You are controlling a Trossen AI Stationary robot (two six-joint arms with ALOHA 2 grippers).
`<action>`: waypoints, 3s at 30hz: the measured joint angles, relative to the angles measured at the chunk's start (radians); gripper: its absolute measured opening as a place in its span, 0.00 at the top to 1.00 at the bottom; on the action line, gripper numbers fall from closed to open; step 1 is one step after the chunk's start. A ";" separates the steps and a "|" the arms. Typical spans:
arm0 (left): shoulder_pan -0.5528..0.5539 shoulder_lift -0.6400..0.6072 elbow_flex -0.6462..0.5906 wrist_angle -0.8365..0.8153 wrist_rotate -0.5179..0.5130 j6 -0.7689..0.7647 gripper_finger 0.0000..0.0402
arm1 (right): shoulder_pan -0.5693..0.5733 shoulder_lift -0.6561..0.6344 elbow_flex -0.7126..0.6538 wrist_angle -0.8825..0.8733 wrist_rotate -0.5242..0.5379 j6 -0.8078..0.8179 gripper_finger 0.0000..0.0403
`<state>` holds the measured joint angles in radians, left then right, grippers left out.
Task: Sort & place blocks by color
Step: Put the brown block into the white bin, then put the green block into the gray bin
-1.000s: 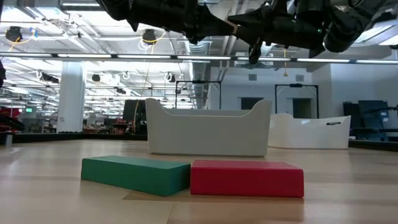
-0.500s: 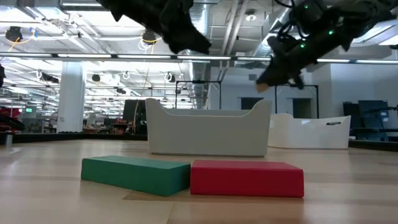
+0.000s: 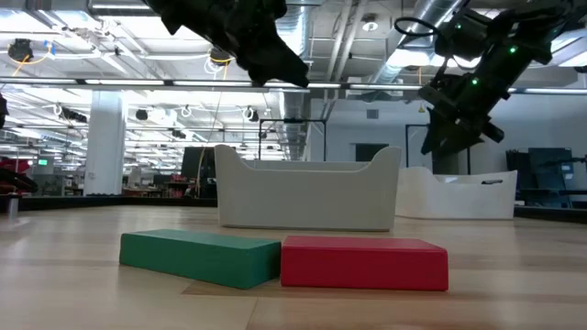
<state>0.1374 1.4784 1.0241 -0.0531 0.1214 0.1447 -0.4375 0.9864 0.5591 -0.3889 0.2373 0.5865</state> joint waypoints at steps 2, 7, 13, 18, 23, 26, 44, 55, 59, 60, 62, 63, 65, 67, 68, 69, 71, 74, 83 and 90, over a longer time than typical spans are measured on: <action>-0.009 0.000 0.000 -0.010 0.038 -0.011 0.41 | 0.014 -0.002 0.000 0.025 0.001 0.000 0.44; -0.069 -0.001 0.001 -0.105 0.058 0.006 0.41 | 0.061 -0.002 0.000 0.090 0.001 -0.048 0.40; -0.197 0.019 0.000 -0.236 0.054 0.021 0.41 | 0.196 -0.001 0.000 0.206 0.004 -0.123 0.43; -0.316 0.074 0.001 -0.204 0.054 -0.027 0.41 | 0.309 0.000 0.001 0.345 0.028 -0.178 0.47; -0.410 0.175 0.001 -0.119 0.053 -0.092 0.41 | 0.391 0.000 0.001 0.426 0.038 -0.177 0.49; -0.455 0.251 0.001 -0.072 0.053 -0.133 0.41 | 0.449 0.001 0.001 0.448 0.070 -0.164 0.50; -0.649 0.439 0.002 0.002 -0.169 -0.267 0.41 | 0.714 0.100 0.001 0.571 0.296 -0.116 0.55; -0.672 0.436 0.004 -0.038 -0.254 -0.262 0.60 | 0.712 0.195 0.001 0.636 0.292 -0.116 0.55; -0.672 0.434 0.004 -0.043 -0.253 -0.252 0.80 | 0.722 0.198 0.001 0.640 0.291 -0.115 0.56; -0.671 0.427 0.004 -0.050 -0.254 -0.250 0.84 | 0.726 0.198 0.001 0.641 0.293 -0.118 0.57; -0.665 0.404 0.017 -0.124 -0.267 -0.246 0.84 | 0.724 0.198 0.001 0.662 0.290 -0.151 0.57; -0.661 0.384 0.030 -0.177 -0.281 -0.245 0.84 | 0.722 0.194 0.001 0.676 0.290 -0.169 0.58; -0.652 0.336 0.066 -0.259 -0.323 -0.244 0.84 | 0.716 0.182 0.001 0.680 0.292 -0.176 0.58; -0.647 0.275 0.085 -0.321 -0.399 -0.219 0.84 | 0.705 0.183 0.001 0.679 0.291 -0.182 0.59; -0.641 0.251 0.085 -0.345 -0.431 -0.199 0.84 | 0.698 0.183 0.001 0.677 0.291 -0.190 0.59; -0.636 0.232 0.085 -0.351 -0.453 -0.174 0.84 | 0.694 0.183 0.001 0.681 0.291 -0.192 0.59; -0.612 0.197 0.083 -0.364 -0.467 -0.130 0.84 | 0.684 0.184 0.001 0.685 0.290 -0.194 0.59; -0.553 0.171 0.086 -0.328 -0.471 -0.079 0.84 | 0.672 0.192 0.001 0.688 0.289 -0.195 0.59; -0.337 0.176 0.084 -0.295 -0.435 0.010 0.83 | 0.681 0.192 0.001 0.719 0.287 -0.195 0.59; -0.217 0.176 0.084 -0.278 -0.255 -0.040 0.69 | 0.708 0.192 0.001 0.799 0.284 -0.195 0.58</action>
<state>-0.0795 1.6543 1.1084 -0.3313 -0.1341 0.1043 0.2709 1.1782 0.5598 0.4105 0.5215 0.3911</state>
